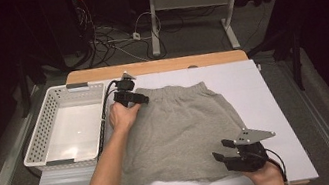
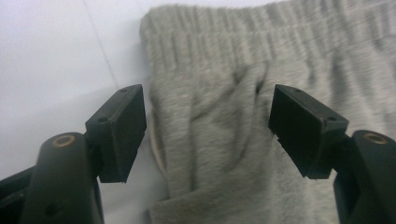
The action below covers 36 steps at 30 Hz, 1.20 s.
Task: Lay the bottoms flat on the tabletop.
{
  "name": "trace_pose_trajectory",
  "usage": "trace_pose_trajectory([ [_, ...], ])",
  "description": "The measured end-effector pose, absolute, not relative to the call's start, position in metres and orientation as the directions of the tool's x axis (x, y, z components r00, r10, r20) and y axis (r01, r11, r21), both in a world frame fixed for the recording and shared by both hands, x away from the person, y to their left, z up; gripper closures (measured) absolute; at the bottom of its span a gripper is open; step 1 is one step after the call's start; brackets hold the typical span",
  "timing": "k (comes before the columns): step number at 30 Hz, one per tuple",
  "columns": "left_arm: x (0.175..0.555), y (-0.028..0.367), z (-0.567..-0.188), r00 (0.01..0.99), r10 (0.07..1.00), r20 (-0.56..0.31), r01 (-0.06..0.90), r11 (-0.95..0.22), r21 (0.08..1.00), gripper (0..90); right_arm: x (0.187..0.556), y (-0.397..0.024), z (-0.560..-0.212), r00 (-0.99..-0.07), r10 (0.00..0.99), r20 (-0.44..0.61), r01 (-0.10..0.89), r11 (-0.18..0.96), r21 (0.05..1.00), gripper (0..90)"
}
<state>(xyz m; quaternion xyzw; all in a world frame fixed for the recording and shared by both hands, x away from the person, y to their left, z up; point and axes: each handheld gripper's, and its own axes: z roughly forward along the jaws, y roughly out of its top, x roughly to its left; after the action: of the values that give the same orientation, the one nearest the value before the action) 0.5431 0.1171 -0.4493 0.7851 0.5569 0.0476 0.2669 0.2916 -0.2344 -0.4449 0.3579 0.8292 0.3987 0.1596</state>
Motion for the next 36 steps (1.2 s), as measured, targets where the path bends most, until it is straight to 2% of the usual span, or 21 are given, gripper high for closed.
trace_pose_trajectory([
  [4,0.546,0.12,-0.454,0.363,0.901,-0.237,0.862,-0.228,0.453,31.0,0.292,-0.235,-0.445,-0.692,0.721,0.024,0.468,0.423,0.776,44.3],
  [9,0.546,0.119,-0.453,0.362,0.899,-0.245,0.865,-0.226,0.448,45.1,0.293,-0.235,-0.446,-0.692,0.721,0.025,0.473,0.427,0.771,44.3],
  [14,0.547,0.121,-0.452,0.34,0.887,-0.312,0.892,-0.199,0.405,64.0,0.292,-0.234,-0.446,-0.694,0.72,0.027,0.474,0.428,0.769,44.3],
  [17,0.547,0.122,-0.452,0.336,0.885,-0.323,0.899,-0.199,0.389,71.9,0.292,-0.234,-0.447,-0.694,0.719,0.028,0.476,0.43,0.767,44.2],
  [24,0.545,0.12,-0.45,0.35,0.883,-0.314,0.893,-0.213,0.395,77.0,0.293,-0.235,-0.446,-0.685,0.728,0.022,0.479,0.428,0.766,44.1],
  [30,0.541,0.119,-0.443,0.373,0.876,-0.305,0.877,-0.227,0.423,78.1,0.293,-0.236,-0.445,-0.663,0.748,0.022,0.482,0.405,0.777,40.1],
  [36,0.532,0.116,-0.43,0.409,0.863,-0.296,0.855,-0.249,0.456,78.7,0.294,-0.235,-0.445,-0.67,0.742,0.022,0.48,0.411,0.775,40.6],
])
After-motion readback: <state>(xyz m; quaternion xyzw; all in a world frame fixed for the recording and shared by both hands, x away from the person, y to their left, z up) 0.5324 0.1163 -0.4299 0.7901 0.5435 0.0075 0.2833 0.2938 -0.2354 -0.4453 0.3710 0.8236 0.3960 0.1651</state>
